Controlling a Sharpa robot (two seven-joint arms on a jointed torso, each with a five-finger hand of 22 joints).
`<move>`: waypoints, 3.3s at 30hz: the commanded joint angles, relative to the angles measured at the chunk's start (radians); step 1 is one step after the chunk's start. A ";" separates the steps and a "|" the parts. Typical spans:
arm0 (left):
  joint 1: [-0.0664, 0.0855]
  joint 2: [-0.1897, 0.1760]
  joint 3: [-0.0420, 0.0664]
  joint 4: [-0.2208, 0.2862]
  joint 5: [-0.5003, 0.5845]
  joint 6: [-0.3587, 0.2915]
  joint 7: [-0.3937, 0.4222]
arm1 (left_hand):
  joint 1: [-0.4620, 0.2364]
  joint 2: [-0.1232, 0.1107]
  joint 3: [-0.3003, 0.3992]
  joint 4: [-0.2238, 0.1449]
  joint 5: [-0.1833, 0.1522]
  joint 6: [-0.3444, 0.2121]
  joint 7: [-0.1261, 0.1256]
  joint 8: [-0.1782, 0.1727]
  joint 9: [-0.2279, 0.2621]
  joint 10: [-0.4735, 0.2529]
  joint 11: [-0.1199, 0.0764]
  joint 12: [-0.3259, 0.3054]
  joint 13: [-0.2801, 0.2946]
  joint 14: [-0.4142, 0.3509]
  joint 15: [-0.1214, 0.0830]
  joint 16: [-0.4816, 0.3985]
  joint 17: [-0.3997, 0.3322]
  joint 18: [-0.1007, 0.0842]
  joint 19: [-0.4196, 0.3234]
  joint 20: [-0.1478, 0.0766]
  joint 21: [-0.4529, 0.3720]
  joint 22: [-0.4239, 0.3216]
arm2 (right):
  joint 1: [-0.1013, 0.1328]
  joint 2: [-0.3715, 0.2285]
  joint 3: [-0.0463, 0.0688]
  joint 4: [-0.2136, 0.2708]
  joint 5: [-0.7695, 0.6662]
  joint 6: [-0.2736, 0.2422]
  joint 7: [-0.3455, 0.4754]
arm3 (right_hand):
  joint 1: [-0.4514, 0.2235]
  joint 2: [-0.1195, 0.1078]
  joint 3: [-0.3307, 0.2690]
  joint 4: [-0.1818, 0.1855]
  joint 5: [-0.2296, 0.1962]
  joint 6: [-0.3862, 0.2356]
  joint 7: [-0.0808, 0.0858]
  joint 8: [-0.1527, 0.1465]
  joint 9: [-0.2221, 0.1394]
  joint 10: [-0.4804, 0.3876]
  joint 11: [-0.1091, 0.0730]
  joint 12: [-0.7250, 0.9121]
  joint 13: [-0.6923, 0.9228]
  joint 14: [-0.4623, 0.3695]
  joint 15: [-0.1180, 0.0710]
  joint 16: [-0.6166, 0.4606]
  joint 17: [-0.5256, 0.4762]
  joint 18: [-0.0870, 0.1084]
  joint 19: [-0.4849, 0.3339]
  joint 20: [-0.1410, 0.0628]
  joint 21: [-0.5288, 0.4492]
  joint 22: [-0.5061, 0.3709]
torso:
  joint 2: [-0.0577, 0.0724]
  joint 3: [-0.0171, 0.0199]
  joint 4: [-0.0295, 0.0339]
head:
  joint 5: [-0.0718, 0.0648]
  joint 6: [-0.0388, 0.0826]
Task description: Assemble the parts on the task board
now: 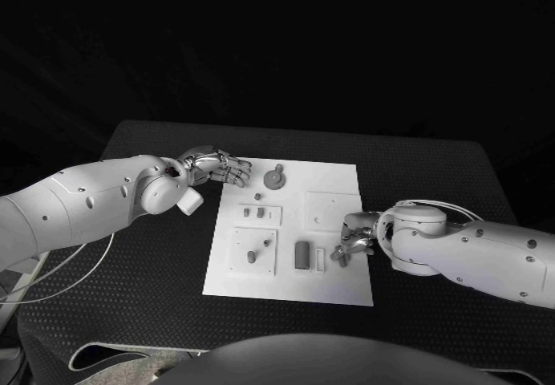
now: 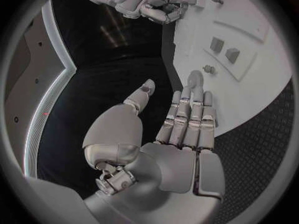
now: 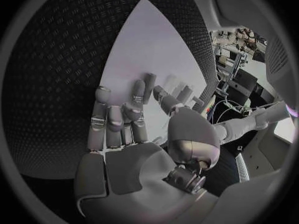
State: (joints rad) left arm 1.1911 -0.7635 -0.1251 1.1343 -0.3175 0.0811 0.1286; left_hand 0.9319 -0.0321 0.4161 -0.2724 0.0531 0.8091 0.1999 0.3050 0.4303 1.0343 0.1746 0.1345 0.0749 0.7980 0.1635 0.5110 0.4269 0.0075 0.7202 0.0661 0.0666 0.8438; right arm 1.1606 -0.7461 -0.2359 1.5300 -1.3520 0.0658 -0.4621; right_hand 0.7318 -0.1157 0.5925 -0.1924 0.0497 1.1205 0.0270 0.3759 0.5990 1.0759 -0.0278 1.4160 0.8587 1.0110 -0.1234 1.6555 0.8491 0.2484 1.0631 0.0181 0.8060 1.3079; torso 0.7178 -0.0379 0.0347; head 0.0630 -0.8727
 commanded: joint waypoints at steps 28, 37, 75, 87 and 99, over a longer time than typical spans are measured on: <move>0.001 -0.003 0.000 0.008 -0.004 0.009 0.005 | -0.006 0.001 -0.007 -0.005 -0.004 -0.007 0.000 0.004 0.002 -0.007 -0.001 0.000 0.001 -0.006 0.001 -0.004 0.003 -0.007 -0.004 -0.001 0.006 0.002 | -0.032 -0.021 -0.012 0.005 0.190 -0.156 -0.049 | 0.287 0.119 -0.007 -0.104 0.004 -0.075 0.059 -0.079 -0.030 0.002 0.004 -0.022 -0.006 -0.018 0.010 0.016 -0.005 0.013 -0.031 0.012 0.018 0.019 | 0.000 0.0001 0.0005 | -0.008 0.000; 0.001 -0.004 0.000 0.008 -0.005 0.010 0.004 | -0.005 0.003 -0.007 -0.006 -0.004 -0.007 0.000 0.005 0.002 -0.007 -0.001 0.000 0.001 -0.006 0.001 -0.004 0.004 -0.007 -0.004 -0.001 0.006 0.002 | -0.029 -0.035 -0.012 0.037 0.379 -0.245 -0.047 | 0.290 0.116 -0.014 -0.103 0.004 -0.066 0.055 -0.076 -0.030 0.007 0.001 -0.019 -0.004 -0.011 0.009 0.017 -0.003 0.013 -0.026 0.012 0.021 0.018 | 0.000 -0.0003 0.0002 | -0.007 0.000; 0.001 -0.007 0.000 0.010 -0.006 0.013 0.001 | -0.004 0.002 -0.008 -0.008 -0.004 -0.007 0.000 0.006 0.003 -0.007 -0.001 0.000 0.001 -0.006 0.001 -0.005 0.006 -0.007 -0.004 -0.001 0.006 0.003 | -0.023 -0.019 -0.010 0.083 0.494 -0.290 -0.021 | 0.287 0.115 -0.019 -0.103 0.004 -0.060 0.053 -0.074 -0.031 0.009 -0.002 -0.019 -0.002 -0.009 0.007 0.016 -0.007 0.013 -0.023 0.011 0.020 0.016 | 0.000 -0.0007 0.0013 | -0.005 0.000; 0.001 -0.006 0.000 0.010 -0.006 0.014 0.001 | -0.003 0.002 -0.008 -0.008 -0.004 -0.008 0.000 0.006 0.003 -0.007 -0.001 0.000 0.001 -0.006 0.001 -0.005 0.007 -0.007 -0.004 -0.001 0.006 0.003 | -0.023 0.000 -0.009 0.078 0.511 -0.273 -0.015 | 0.284 0.117 -0.021 -0.103 0.004 -0.060 0.053 -0.074 -0.032 0.009 -0.002 -0.020 -0.002 -0.009 0.007 0.015 -0.008 0.013 -0.023 0.011 0.019 0.015 | 0.000 -0.0001 0.0005 | -0.004 0.000; 0.001 -0.007 0.000 0.011 -0.007 0.014 -0.001 | -0.003 0.002 -0.008 -0.009 -0.004 -0.008 0.000 0.006 0.003 -0.007 -0.001 0.000 0.001 -0.006 0.001 -0.005 0.008 -0.007 -0.004 -0.001 0.006 0.003 | -0.023 0.003 -0.010 0.066 0.518 -0.251 -0.021 | 0.280 0.117 -0.022 -0.102 0.004 -0.062 0.053 -0.076 -0.034 0.009 -0.001 -0.021 -0.002 -0.009 0.006 0.013 -0.009 0.013 -0.024 0.012 0.017 0.014 | 0.000 -0.0007 0.0000 | -0.003 0.000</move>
State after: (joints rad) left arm 1.1913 -0.7714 -0.1252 1.1425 -0.3219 0.0818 0.1227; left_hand 0.9321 -0.0321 0.4107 -0.2779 0.0531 0.8091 0.1999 0.3049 0.4317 1.0343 0.1746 0.1345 0.0750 0.7986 0.1628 0.5111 0.4330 0.0075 0.7202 0.0661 0.0666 0.8455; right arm 1.1399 -0.7484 -0.2445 1.5957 -0.8426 -0.2101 -0.4923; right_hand 0.9778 -0.0390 0.5751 -0.2978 0.0501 1.0791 0.0588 0.3050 0.5666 1.0794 -0.0286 1.3940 0.8550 0.9996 -0.1108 1.6555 0.8408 0.2477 1.0363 0.0304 0.8230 1.3074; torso 0.7176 -0.0383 0.0349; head 0.0597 -0.8727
